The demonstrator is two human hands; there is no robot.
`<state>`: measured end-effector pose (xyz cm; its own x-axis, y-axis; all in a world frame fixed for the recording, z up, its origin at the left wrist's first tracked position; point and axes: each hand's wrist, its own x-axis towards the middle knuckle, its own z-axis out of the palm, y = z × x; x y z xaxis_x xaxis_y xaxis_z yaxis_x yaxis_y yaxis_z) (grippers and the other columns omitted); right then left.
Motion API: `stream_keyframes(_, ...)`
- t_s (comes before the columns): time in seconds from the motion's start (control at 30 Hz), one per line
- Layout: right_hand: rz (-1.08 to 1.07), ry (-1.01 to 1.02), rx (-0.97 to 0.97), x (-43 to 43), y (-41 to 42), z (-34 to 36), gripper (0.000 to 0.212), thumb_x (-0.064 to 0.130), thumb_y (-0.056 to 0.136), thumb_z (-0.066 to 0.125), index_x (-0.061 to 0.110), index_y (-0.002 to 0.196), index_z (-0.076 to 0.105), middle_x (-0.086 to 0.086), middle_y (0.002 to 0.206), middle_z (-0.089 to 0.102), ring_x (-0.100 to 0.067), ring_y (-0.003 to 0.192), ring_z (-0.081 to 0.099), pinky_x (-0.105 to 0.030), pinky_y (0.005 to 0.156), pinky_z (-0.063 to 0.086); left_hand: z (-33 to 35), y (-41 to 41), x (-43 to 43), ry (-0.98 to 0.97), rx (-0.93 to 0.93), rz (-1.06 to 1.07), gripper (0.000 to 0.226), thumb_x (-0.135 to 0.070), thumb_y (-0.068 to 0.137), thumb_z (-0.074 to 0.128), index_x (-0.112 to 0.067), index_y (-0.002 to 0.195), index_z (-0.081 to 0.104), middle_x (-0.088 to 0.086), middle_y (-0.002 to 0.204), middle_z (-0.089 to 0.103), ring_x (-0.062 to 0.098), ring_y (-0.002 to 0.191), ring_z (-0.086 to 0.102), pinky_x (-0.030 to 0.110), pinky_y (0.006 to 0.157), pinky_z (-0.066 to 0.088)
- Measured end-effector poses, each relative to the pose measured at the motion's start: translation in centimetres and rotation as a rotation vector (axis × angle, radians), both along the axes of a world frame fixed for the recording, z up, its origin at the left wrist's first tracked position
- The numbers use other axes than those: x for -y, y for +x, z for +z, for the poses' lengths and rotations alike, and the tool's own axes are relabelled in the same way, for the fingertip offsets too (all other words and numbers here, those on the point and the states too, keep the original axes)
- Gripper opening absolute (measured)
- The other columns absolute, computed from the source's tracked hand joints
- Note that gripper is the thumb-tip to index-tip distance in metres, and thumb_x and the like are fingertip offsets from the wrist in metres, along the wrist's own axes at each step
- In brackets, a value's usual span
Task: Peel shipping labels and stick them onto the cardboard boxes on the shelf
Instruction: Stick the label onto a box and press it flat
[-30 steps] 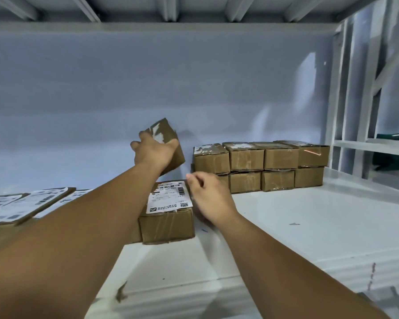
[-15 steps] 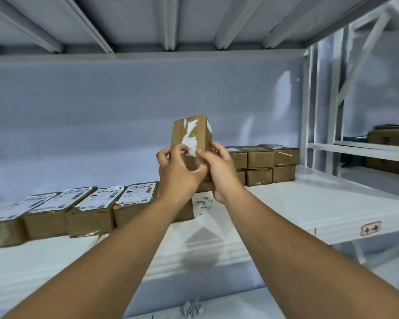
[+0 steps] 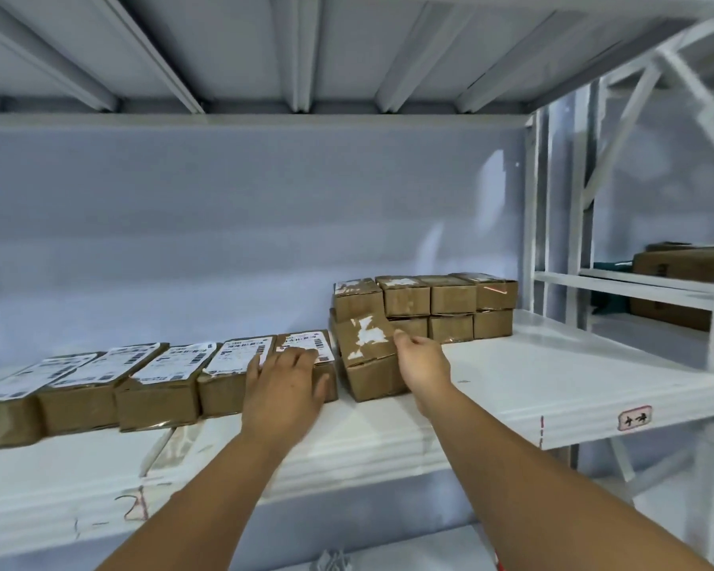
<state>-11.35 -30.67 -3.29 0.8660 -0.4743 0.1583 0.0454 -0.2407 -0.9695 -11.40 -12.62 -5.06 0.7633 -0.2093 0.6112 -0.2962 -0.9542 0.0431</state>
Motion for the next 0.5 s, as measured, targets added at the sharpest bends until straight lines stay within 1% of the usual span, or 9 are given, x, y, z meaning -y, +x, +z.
stream_keyframes(0.07, -0.034, -0.085, -0.006, -0.4, 0.2, -0.3, 0.044, 0.047, 0.097, 0.040, 0.009, 0.103, 0.062, -0.005, 0.093, 0.057, -0.028, 0.100, 0.056, -0.034, 0.085, 0.043, -0.2, 0.2, 0.0, 0.005, 0.006, -0.002, 0.042, -0.044, 0.094, 0.040, -0.031, 0.134, 0.041, -0.009, 0.138, 0.043, 0.016, 0.130, 0.036, 0.040, 0.115, 0.012)
stream_keyframes(0.1, -0.036, -0.134, -0.013, -0.7, 0.2, -0.5, 0.049, 0.050, 0.097, 0.039, 0.008, 0.104, 0.062, -0.006, 0.094, 0.057, -0.027, 0.099, 0.056, -0.032, 0.081, 0.042, -0.1, 0.2, 0.0, 0.016, 0.011, -0.002, 0.043, -0.044, 0.094, 0.040, -0.030, 0.134, 0.040, -0.008, 0.138, 0.043, 0.016, 0.129, 0.036, 0.040, 0.114, 0.013)
stream_keyframes(0.17, -0.037, -0.227, -0.024, -1.2, 0.4, -0.9, 0.057, 0.056, 0.095, 0.037, 0.008, 0.115, 0.061, -0.009, 0.106, 0.062, -0.027, 0.102, 0.056, -0.031, 0.080, 0.040, -0.1, 0.3, 0.0, 0.023, 0.008, 0.003, 0.043, -0.044, 0.094, 0.039, -0.029, 0.134, 0.039, -0.007, 0.137, 0.042, 0.017, 0.129, 0.035, 0.039, 0.114, 0.015)
stream_keyframes(0.2, -0.035, -0.258, -0.024, -1.4, 0.4, -1.0, 0.059, 0.057, 0.094, 0.036, 0.009, 0.119, 0.060, -0.010, 0.112, 0.063, -0.028, 0.106, 0.056, -0.031, 0.081, 0.041, -0.1, 0.3, 0.0, 0.020, 0.008, 0.000, 0.043, -0.045, 0.094, 0.040, -0.028, 0.134, 0.039, -0.006, 0.137, 0.041, 0.017, 0.129, 0.035, 0.039, 0.113, 0.015)
stream_keyframes(0.27, -0.029, -0.291, -0.025, -1.4, 0.4, -1.1, 0.061, 0.059, 0.095, 0.032, 0.011, 0.119, 0.061, -0.011, 0.117, 0.063, -0.028, 0.109, 0.055, -0.034, 0.086, 0.043, -0.2, 0.3, -0.1, 0.010, 0.004, -0.011, 0.044, -0.045, 0.093, 0.041, -0.028, 0.133, 0.039, -0.006, 0.137, 0.041, 0.017, 0.128, 0.034, 0.039, 0.112, 0.015)
stream_keyframes(0.33, -0.011, -0.296, 0.002, -1.4, 0.0, -1.2, 0.062, 0.060, 0.094, 0.031, 0.014, 0.128, 0.055, -0.009, 0.127, 0.059, -0.028, 0.117, 0.052, -0.035, 0.093, 0.040, -0.4, 0.4, -0.1, 0.003, 0.004, -0.022, 0.044, -0.045, 0.093, 0.042, -0.028, 0.133, 0.040, -0.005, 0.136, 0.041, 0.018, 0.128, 0.035, 0.039, 0.111, 0.015)
stream_keyframes(0.4, 0.003, -0.287, 0.046, -1.5, -0.3, -1.3, 0.063, 0.061, 0.093, 0.036, 0.019, 0.139, 0.045, -0.005, 0.138, 0.051, -0.025, 0.127, 0.046, -0.035, 0.100, 0.036, -0.5, 0.4, -0.1, -0.005, 0.011, -0.024, 0.044, -0.044, 0.092, 0.043, -0.027, 0.133, 0.041, -0.005, 0.136, 0.042, 0.018, 0.127, 0.035, 0.038, 0.111, 0.015)
stream_keyframes(0.43, 0.004, -0.286, 0.058, -1.5, -0.3, -1.4, 0.063, 0.061, 0.092, 0.039, 0.021, 0.141, 0.042, -0.004, 0.140, 0.049, -0.024, 0.128, 0.045, -0.035, 0.102, 0.036, -0.5, 0.4, -0.2, -0.011, 0.013, -0.023, 0.044, -0.043, 0.093, 0.043, -0.027, 0.133, 0.042, -0.005, 0.136, 0.043, 0.018, 0.127, 0.036, 0.038, 0.111, 0.016)
stream_keyframes(0.5, -0.005, -0.309, 0.079, -1.6, -0.3, -1.5, 0.057, 0.058, 0.090, 0.047, 0.024, 0.136, 0.046, -0.004, 0.137, 0.049, -0.021, 0.124, 0.046, -0.034, 0.099, 0.038, -0.6, 0.4, -0.2, -0.015, 0.018, -0.024, 0.043, -0.042, 0.093, 0.042, -0.027, 0.133, 0.042, -0.005, 0.136, 0.043, 0.018, 0.127, 0.036, 0.038, 0.110, 0.016)
